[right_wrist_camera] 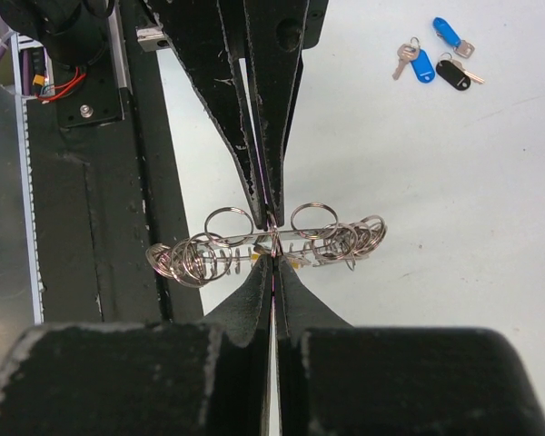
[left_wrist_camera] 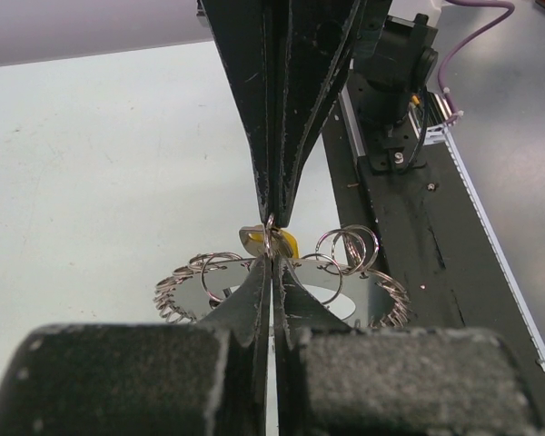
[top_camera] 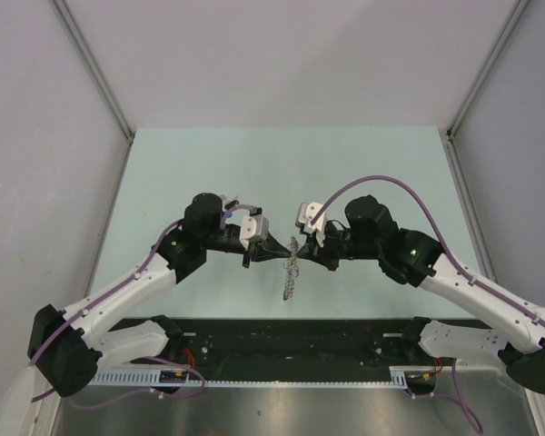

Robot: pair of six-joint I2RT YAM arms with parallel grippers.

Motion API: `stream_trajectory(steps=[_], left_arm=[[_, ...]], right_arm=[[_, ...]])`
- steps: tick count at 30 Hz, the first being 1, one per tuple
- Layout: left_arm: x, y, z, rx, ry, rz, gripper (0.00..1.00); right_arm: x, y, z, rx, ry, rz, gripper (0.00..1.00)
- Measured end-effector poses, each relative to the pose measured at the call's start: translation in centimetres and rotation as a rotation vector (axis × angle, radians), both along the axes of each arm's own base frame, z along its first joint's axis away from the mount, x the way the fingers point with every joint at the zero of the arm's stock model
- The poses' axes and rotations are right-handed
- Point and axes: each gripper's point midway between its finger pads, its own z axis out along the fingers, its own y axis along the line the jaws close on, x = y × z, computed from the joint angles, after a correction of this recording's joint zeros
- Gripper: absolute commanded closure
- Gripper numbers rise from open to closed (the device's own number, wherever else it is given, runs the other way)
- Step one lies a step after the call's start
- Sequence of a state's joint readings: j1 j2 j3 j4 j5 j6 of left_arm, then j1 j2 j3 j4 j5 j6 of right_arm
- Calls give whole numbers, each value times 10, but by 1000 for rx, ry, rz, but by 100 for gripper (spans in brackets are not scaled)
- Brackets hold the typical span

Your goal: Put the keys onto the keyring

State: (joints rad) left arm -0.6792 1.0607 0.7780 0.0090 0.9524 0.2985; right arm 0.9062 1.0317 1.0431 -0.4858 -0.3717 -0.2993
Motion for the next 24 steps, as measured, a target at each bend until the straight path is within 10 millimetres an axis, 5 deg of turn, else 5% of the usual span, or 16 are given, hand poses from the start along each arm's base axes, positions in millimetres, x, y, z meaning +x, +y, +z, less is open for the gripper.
stream_trajectory(steps=[24], left_arm=[[4, -3, 0, 23, 83, 39, 100]], right_arm=[[8, -1, -3, -51, -26, -9, 100]])
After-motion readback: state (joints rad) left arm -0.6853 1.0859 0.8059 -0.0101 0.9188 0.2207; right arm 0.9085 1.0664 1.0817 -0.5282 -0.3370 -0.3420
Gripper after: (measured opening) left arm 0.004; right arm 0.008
